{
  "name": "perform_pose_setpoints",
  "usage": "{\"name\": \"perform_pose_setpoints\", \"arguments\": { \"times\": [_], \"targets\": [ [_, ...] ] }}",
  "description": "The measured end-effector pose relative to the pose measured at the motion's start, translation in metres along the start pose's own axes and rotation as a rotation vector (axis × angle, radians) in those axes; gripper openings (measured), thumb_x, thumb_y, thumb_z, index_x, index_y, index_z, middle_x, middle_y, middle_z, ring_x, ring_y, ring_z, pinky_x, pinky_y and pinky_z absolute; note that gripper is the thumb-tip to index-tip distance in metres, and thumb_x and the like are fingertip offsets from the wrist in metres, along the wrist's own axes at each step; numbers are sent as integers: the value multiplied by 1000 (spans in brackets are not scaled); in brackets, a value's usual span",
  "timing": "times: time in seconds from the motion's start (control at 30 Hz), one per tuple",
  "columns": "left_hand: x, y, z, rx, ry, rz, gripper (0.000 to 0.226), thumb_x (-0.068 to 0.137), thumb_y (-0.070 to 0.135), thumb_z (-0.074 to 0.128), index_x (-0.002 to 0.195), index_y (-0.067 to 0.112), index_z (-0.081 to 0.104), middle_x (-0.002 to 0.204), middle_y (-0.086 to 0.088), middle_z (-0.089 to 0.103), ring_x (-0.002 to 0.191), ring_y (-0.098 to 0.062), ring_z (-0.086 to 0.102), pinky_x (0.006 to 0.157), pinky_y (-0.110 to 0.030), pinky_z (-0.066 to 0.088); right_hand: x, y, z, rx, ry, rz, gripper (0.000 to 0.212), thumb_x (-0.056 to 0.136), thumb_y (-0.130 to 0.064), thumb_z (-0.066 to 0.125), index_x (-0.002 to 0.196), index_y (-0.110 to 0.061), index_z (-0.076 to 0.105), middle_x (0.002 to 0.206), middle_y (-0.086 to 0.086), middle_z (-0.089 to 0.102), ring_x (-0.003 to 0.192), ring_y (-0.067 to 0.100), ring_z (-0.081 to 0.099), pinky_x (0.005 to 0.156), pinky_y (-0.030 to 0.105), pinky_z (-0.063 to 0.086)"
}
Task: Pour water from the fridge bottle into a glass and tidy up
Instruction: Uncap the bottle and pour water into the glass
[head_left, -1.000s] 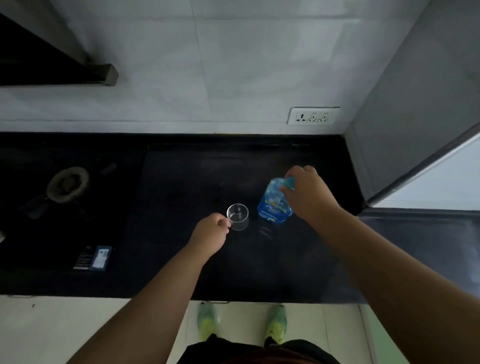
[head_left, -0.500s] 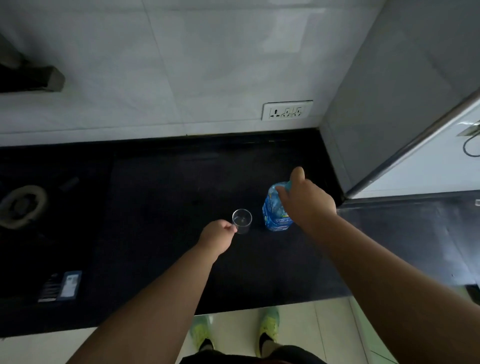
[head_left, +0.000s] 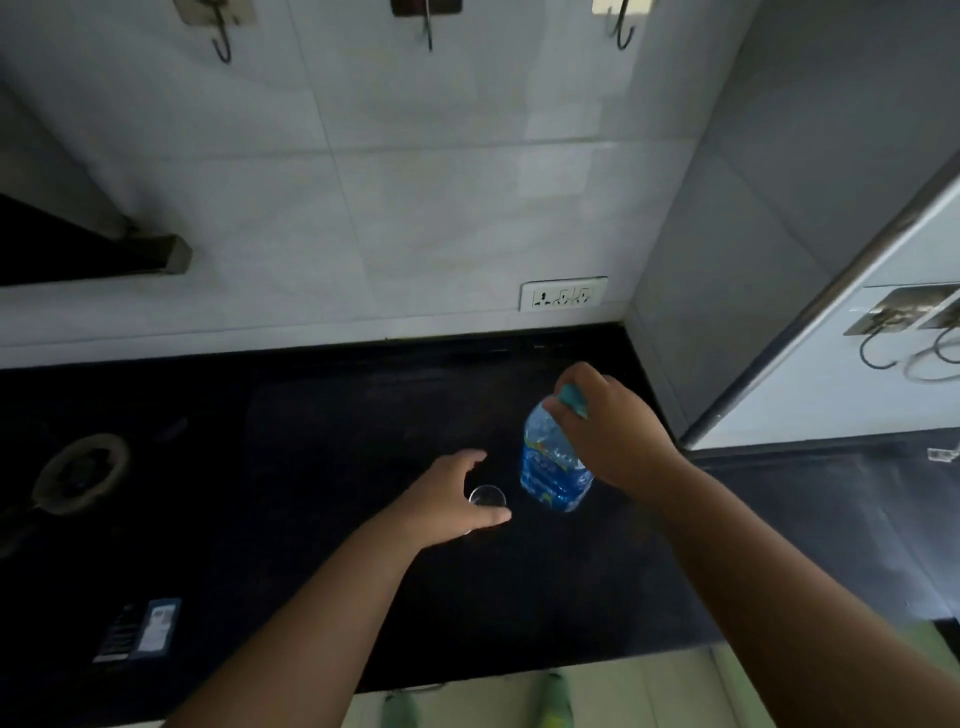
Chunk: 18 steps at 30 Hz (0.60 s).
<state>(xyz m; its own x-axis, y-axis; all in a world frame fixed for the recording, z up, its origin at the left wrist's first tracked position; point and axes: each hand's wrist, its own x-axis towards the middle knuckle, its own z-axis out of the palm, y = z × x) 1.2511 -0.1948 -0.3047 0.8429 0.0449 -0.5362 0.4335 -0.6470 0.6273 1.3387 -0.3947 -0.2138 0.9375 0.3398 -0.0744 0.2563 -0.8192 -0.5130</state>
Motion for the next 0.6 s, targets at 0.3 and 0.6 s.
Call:
{"name": "perform_pose_setpoints", "arguments": {
  "times": [0.3, 0.6],
  "targets": [
    [-67, 99, -63, -327, 267, 529, 84, 73, 17, 94, 136, 42, 45, 127, 15, 65, 116, 2, 66, 97, -21, 55, -33, -74, -117, 257, -70, -485, 3, 101, -34, 60, 104, -35, 60, 103, -15, 62, 93, 6, 61, 78, 22, 50],
    [-127, 116, -67, -296, 823, 530, 72, 58, 58, 92, 118, 41, 56, 115, 17, 63, 111, -7, 65, 93, -37, 59, -45, -129, -148, 8, 250, -166, 32, 92, -53, 50, 84, -22, 56, 75, -2, 61, 74, 23, 61, 61, 32, 44]
  ]
}}
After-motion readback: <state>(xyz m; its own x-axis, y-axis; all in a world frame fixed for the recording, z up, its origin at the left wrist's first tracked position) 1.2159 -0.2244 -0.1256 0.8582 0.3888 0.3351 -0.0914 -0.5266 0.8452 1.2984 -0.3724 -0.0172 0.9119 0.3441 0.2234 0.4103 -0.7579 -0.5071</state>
